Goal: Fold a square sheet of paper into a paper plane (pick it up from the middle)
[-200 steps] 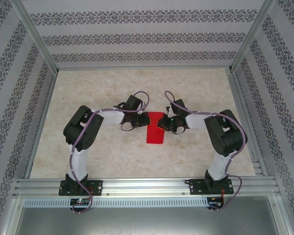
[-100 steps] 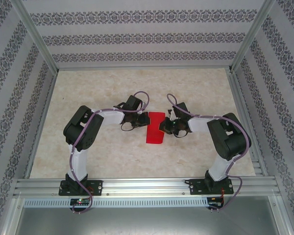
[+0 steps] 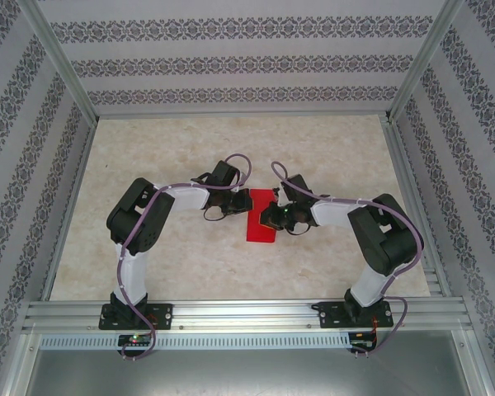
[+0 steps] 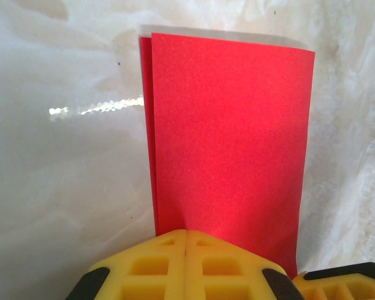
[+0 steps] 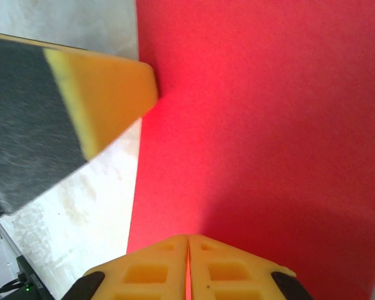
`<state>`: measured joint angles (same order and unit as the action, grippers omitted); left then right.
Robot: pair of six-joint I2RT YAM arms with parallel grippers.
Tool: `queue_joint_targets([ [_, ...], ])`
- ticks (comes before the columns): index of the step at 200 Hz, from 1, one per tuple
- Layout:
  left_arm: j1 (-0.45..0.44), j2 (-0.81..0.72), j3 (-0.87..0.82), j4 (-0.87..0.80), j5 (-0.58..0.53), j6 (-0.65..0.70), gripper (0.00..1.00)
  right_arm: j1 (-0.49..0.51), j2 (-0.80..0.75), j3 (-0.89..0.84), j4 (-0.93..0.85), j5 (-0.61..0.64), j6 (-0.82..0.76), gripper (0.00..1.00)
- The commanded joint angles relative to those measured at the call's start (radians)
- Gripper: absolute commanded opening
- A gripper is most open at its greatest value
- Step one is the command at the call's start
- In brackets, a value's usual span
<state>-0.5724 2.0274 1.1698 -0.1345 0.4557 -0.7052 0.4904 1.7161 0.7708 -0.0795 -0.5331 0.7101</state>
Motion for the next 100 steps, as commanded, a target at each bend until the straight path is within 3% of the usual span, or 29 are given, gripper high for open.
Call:
queue_joint_targets([
  [1,-0.007,0.135,-0.074,-0.166,-0.178,0.002,0.0,0.004,-0.02,-0.046,0.014,-0.004,0.011,0.1],
  [100,-0.006,0.14,-0.075,-0.165,-0.185,0.001,0.0,0.001,-0.114,-0.22,-0.034,0.033,-0.001,0.1],
])
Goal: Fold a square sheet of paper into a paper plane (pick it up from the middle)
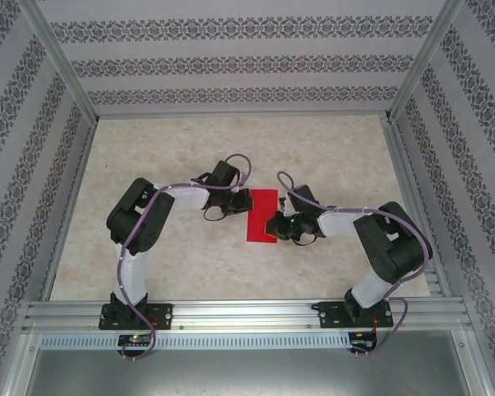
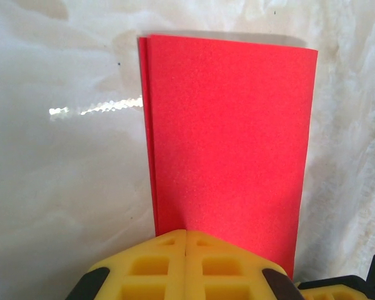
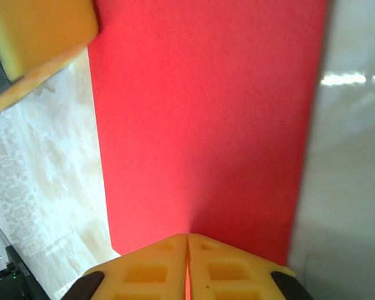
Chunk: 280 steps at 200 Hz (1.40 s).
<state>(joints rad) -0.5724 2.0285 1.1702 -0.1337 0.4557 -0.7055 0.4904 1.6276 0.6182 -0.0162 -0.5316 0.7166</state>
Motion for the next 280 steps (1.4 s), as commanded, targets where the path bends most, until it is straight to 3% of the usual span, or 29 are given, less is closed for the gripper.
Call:
queue_joint_targets([
  [1,-0.007,0.138,-0.075,-0.166,-0.184,0.002,0.0,0.001,-0.027,-0.07,-0.097,0.031,-0.008,0.1],
  [30,-0.008,0.139,-0.072,-0.166,-0.183,0.006,0.0,-0.016,-0.074,-0.086,-0.069,0.051,-0.019,0.1],
  [55,-0.007,0.139,-0.071,-0.162,-0.176,0.006,0.0,-0.027,-0.083,0.008,-0.011,0.056,-0.007,0.1],
  [113,-0.007,0.14,-0.053,-0.181,-0.172,0.015,0.0,-0.028,0.114,0.146,0.061,0.034,-0.003,0.09],
  [149,-0.008,0.144,-0.045,-0.188,-0.175,0.014,0.0,-0.024,0.096,0.089,0.051,0.019,-0.006,0.09],
  [233,-0.007,0.143,-0.032,-0.205,-0.178,0.022,0.0,-0.015,-0.108,-0.166,-0.047,0.03,-0.011,0.09],
  [280,-0.007,0.126,0.027,-0.218,-0.147,0.057,0.0,0.022,-0.122,-0.119,-0.048,0.071,0.016,0.09],
])
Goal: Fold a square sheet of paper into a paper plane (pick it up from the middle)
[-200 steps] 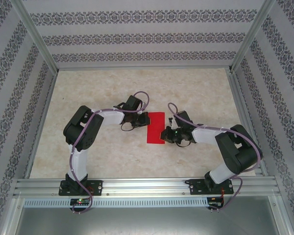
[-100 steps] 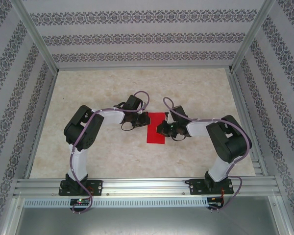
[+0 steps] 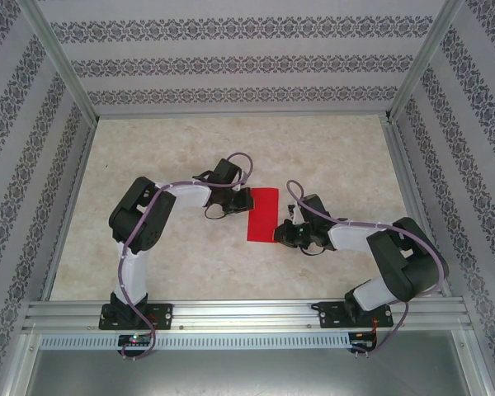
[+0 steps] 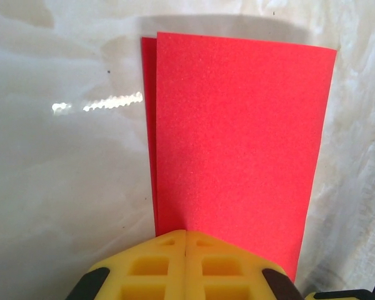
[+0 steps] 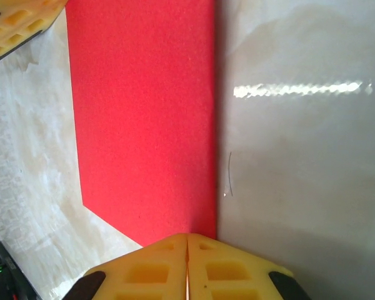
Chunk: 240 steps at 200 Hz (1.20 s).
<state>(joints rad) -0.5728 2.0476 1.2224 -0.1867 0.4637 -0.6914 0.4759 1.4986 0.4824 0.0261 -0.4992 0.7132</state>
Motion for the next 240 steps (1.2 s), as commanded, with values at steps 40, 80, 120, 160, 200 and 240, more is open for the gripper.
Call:
queue_joint_targets([
  [40,-0.004,0.042,0.068,-0.188,-0.108,0.061,0.07,0.111,0.057,0.082,0.0,0.086,0.138,0.09],
  [80,0.009,-0.06,0.079,-0.191,-0.167,0.022,0.23,0.184,0.124,0.173,0.142,0.107,0.251,0.09],
  [120,0.015,-0.189,-0.047,-0.127,-0.196,-0.021,0.24,0.12,0.05,0.216,0.069,0.122,0.177,0.1],
  [160,0.015,-0.267,-0.177,-0.021,-0.147,-0.085,0.24,0.038,0.116,0.292,-0.026,0.116,0.075,0.09],
  [200,0.001,-0.305,-0.238,0.021,-0.09,-0.121,0.2,-0.011,0.23,0.401,-0.078,0.142,0.033,0.09],
  [240,-0.041,-0.316,-0.269,0.059,-0.058,-0.159,0.17,-0.026,0.32,0.454,-0.113,0.167,0.022,0.09],
])
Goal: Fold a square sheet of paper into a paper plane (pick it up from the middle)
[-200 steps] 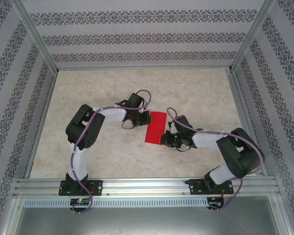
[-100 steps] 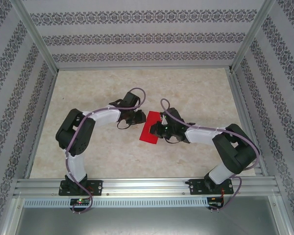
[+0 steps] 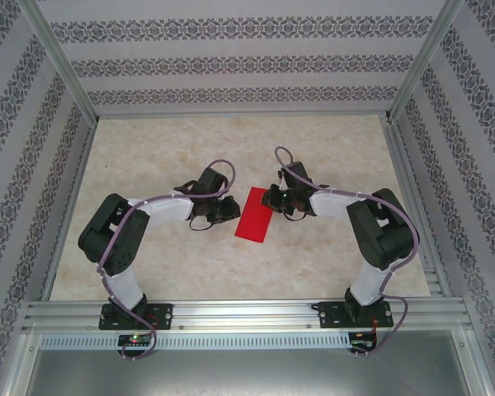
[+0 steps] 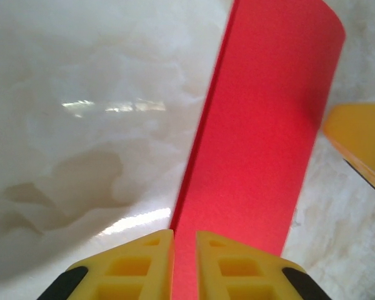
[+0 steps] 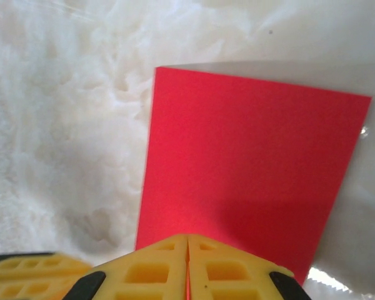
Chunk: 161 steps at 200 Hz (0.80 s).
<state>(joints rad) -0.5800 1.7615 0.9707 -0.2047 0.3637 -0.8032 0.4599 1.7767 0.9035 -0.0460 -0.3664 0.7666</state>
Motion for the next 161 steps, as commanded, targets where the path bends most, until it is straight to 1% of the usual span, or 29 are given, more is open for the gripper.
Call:
queue_joint_targets([
  [1,-0.035,-0.03,-0.018,0.078,0.042,-0.049,0.17,-0.01,0.043,0.033,-0.041,0.035,-0.032,0.09],
  [27,-0.07,-0.024,-0.02,0.094,0.057,-0.068,0.16,-0.016,0.048,0.026,-0.074,0.078,-0.012,0.09],
  [44,-0.096,-0.011,-0.015,0.103,0.073,-0.081,0.16,-0.02,0.021,-0.02,-0.062,0.122,0.024,0.08],
  [65,-0.127,0.016,0.002,0.113,0.126,-0.113,0.16,-0.01,-0.041,-0.127,0.035,0.169,0.113,0.08],
  [78,-0.153,0.026,0.014,0.109,0.128,-0.117,0.16,0.0,-0.075,-0.175,0.08,0.179,0.16,0.08],
  [107,-0.196,0.07,0.059,0.09,0.117,-0.113,0.16,0.003,-0.136,-0.229,0.183,0.127,0.191,0.09],
  [132,-0.226,0.114,0.106,0.084,0.123,-0.115,0.13,-0.013,-0.185,-0.24,0.184,0.088,0.141,0.09],
  [161,-0.248,0.149,0.156,0.036,0.112,-0.095,0.11,-0.045,-0.216,-0.286,0.179,0.031,0.09,0.09],
])
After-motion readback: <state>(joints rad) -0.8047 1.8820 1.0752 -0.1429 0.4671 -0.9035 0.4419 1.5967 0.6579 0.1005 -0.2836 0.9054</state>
